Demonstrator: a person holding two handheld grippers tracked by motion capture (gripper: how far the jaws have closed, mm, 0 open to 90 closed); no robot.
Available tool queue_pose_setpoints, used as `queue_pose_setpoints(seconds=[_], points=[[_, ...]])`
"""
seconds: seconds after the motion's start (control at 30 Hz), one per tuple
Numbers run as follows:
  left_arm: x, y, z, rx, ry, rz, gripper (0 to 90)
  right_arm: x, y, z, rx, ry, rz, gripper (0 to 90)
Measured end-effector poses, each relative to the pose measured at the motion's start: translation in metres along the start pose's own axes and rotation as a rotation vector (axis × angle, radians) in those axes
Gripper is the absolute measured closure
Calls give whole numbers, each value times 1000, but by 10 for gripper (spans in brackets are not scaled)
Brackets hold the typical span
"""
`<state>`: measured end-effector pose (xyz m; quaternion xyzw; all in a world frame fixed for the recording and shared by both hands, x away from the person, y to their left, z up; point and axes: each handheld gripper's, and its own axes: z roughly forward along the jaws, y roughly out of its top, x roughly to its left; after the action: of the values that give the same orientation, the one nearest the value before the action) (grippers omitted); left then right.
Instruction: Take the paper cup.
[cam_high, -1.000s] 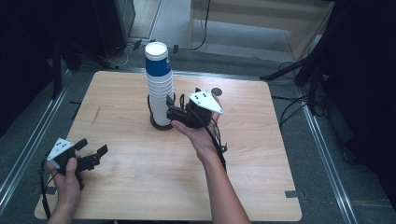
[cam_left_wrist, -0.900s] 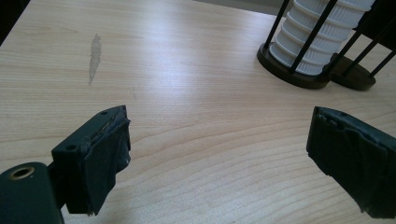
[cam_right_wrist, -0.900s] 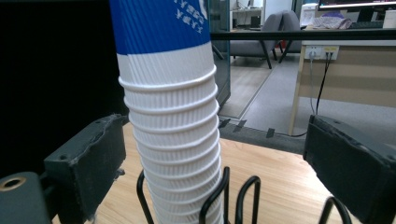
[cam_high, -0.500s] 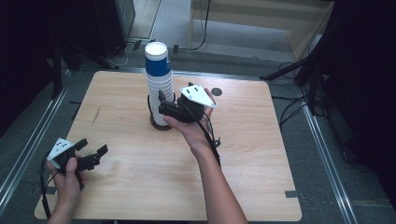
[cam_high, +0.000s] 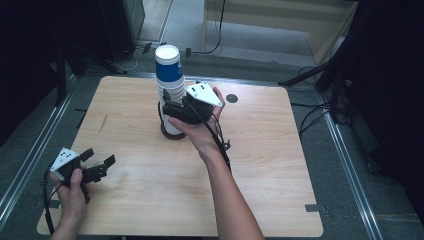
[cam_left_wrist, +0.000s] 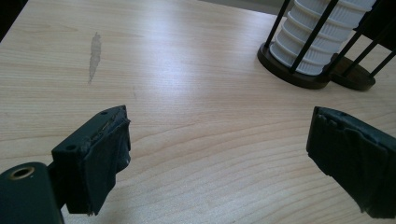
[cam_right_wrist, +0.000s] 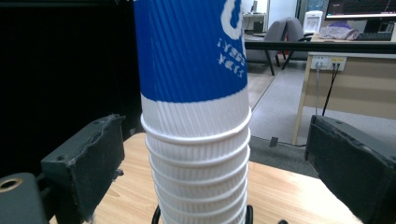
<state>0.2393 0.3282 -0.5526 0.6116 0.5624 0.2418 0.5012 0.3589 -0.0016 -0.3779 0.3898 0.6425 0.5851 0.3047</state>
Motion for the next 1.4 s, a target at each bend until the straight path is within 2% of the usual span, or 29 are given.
queue_pose_setpoints(seconds=[0.4,0.63,1.2,1.37,1.4], points=[[1,0,0,2,-5,-2,72,7,3,18,1,4,5,50],[1,0,0,4,-6,-3,72,10,9,34,7,-19,20,49],[2,0,0,5,-18,-18,72,16,16,63,13,-47,14,50],[2,0,0,5,-17,-19,72,17,18,67,17,-55,34,109],[3,0,0,5,-17,-20,73,18,18,67,11,-57,34,148]])
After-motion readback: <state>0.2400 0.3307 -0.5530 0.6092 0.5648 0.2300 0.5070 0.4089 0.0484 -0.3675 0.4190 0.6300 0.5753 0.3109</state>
